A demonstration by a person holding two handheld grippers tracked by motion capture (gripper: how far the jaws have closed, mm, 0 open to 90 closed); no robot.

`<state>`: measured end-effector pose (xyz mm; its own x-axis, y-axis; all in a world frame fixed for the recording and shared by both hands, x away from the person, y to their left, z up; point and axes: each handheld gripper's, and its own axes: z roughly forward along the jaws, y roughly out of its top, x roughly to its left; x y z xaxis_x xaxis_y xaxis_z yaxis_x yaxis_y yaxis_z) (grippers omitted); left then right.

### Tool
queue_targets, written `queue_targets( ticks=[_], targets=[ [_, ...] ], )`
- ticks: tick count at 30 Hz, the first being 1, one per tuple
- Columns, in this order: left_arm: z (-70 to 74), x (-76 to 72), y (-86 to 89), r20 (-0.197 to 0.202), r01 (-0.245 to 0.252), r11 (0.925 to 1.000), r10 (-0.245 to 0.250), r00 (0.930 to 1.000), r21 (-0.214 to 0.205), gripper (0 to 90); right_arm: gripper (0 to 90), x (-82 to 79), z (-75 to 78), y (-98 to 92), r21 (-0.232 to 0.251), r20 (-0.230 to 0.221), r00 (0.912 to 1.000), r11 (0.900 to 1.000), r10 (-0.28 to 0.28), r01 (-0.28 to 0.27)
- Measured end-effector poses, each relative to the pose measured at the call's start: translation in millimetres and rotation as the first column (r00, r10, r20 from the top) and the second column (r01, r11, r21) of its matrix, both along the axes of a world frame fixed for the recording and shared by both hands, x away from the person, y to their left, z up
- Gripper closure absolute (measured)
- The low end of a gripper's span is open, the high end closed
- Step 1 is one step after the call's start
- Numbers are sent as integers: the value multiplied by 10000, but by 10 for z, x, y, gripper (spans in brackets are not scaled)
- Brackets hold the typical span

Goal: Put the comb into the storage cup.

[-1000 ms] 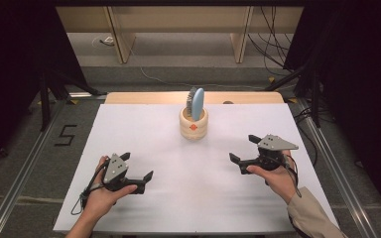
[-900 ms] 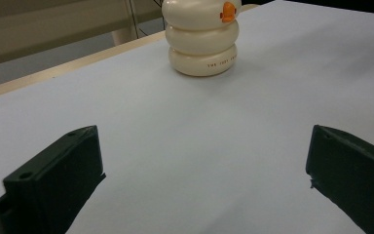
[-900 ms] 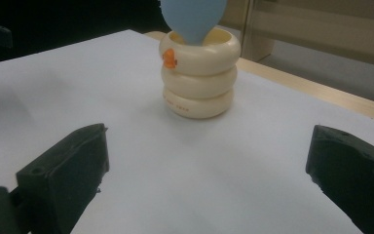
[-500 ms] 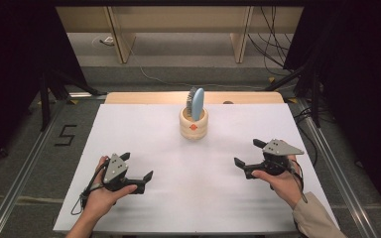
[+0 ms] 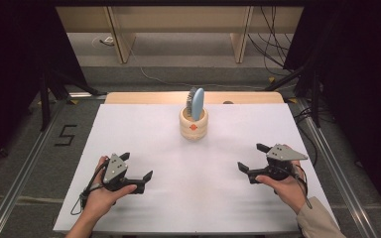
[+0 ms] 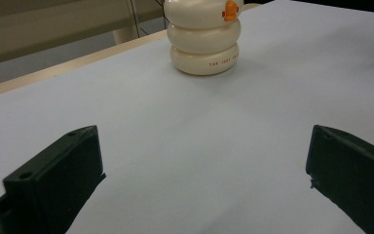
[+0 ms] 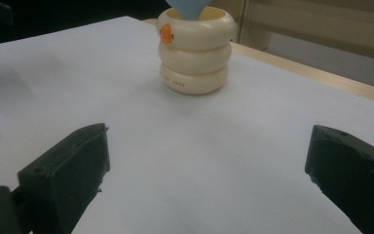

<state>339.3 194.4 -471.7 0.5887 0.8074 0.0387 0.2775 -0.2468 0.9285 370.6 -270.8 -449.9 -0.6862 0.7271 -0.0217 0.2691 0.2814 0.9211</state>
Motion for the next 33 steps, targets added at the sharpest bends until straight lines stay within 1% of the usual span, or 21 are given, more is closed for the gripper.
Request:
queue_targets(
  ticks=[15,27,33],
  targets=[
    [-15,-2,15,-2,53,10000,-53,10000,49,0,38,-83,-89,-90,23,-95,9999,9999,-128,128],
    [-33,1,11,-57,26,10000,-25,10000,34,0,45,-74,-135,-98,203,-169,9996,9996,-214,218],
    [-38,6,10,-79,18,10000,-18,10000,42,0,46,-70,-130,-108,255,-87,9996,9993,-256,258]
  ],
)
